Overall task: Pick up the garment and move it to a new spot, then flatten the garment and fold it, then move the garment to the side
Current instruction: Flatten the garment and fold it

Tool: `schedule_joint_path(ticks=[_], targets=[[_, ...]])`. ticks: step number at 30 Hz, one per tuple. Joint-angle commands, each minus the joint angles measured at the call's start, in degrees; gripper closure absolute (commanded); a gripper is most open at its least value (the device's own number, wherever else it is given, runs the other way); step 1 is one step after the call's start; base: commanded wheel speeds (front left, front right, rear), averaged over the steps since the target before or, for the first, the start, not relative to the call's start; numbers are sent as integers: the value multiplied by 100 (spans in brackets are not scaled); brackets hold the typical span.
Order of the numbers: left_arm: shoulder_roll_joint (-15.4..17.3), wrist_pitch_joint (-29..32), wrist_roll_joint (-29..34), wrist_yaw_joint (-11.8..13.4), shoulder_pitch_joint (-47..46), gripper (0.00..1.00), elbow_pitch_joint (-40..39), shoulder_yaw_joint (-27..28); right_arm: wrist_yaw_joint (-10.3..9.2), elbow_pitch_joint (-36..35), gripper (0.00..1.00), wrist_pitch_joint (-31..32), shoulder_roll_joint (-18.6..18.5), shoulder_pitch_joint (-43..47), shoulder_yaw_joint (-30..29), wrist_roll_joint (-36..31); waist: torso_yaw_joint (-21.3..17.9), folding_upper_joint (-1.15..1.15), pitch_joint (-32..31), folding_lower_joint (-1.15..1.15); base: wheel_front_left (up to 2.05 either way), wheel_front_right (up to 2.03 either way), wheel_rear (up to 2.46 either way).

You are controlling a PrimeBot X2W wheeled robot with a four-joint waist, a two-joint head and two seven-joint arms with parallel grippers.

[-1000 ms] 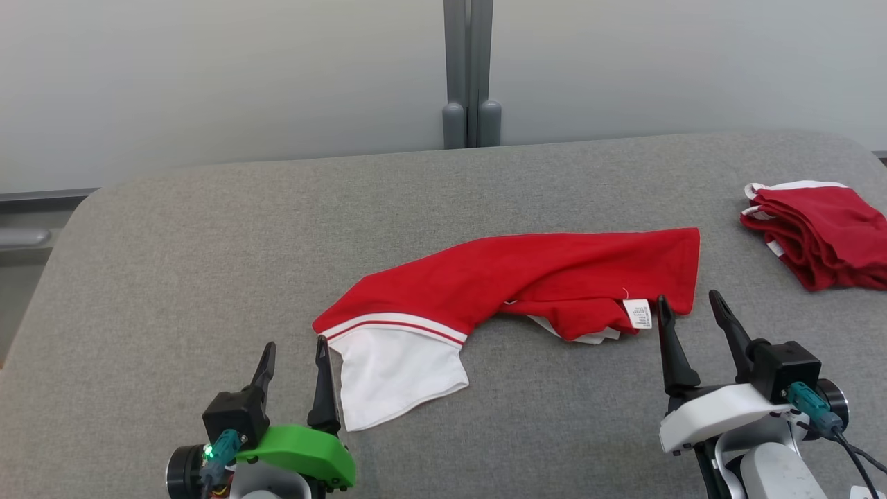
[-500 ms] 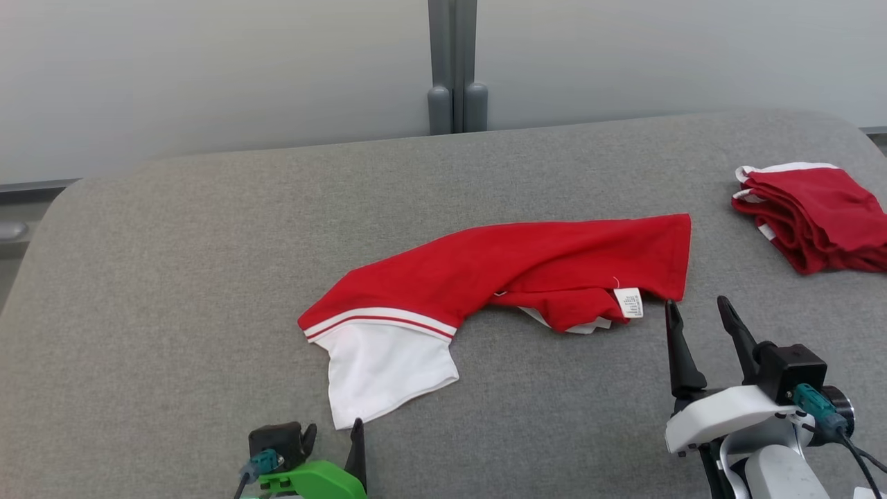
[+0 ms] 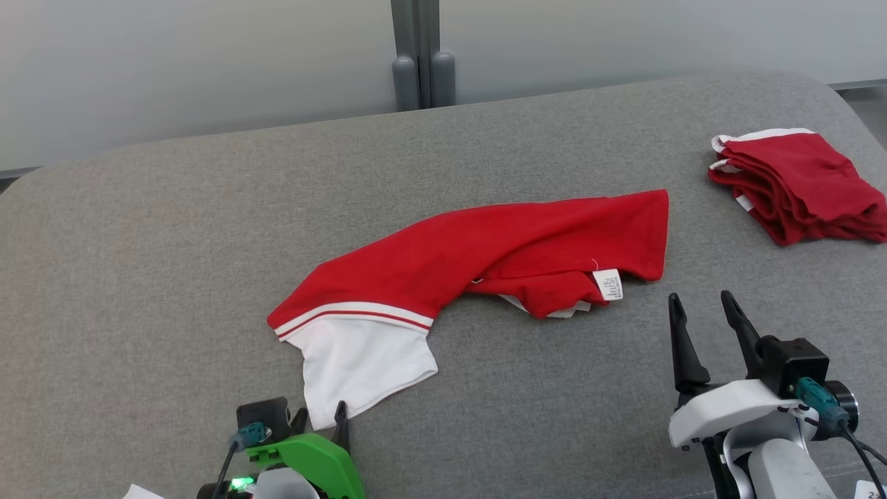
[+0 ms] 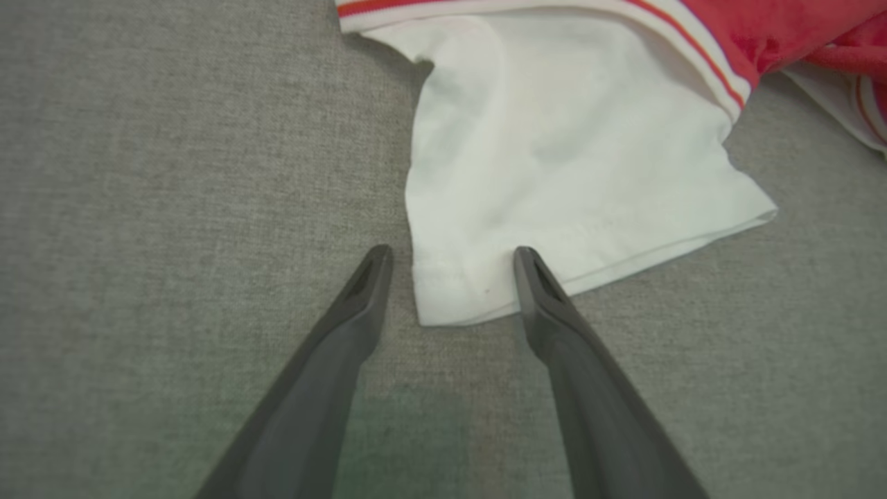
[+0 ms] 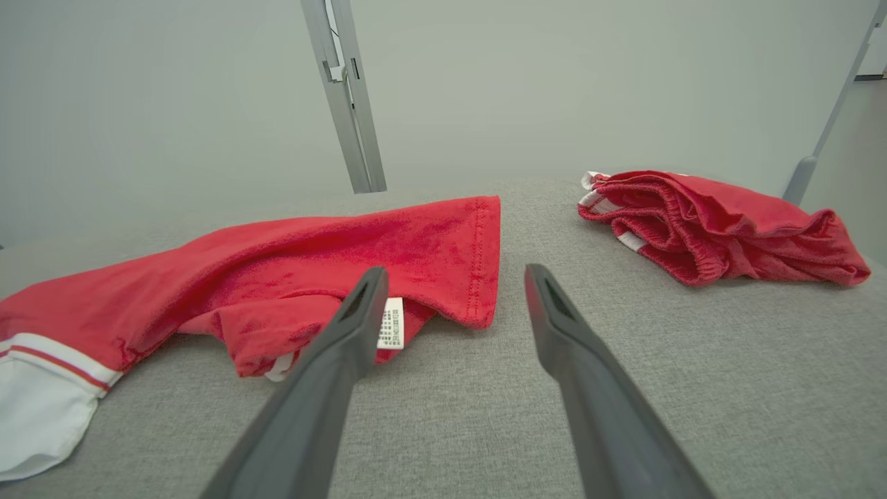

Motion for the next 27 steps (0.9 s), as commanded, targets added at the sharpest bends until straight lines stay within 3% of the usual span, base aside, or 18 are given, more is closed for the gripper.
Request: schedule_joint_path(ticks=[1, 14, 27], targets=[[1, 5, -24, -43, -49, 100, 108, -73, -9, 78, 0, -5, -18, -72, -67, -40, -5, 0, 18, 0, 0, 0, 0], [34, -491, 157, 58, -283, 100, -419, -271, -9, 1533, 0, 369, -13, -1081, -1190, -759, 423, 0, 205, 0, 0, 0, 0], [151, -348, 327, 227, -283, 100, -1472, -464, -10, 3465, 0, 509, -61, -2482, -1686, -1371, 754, 0, 698, 0, 0, 0, 0]])
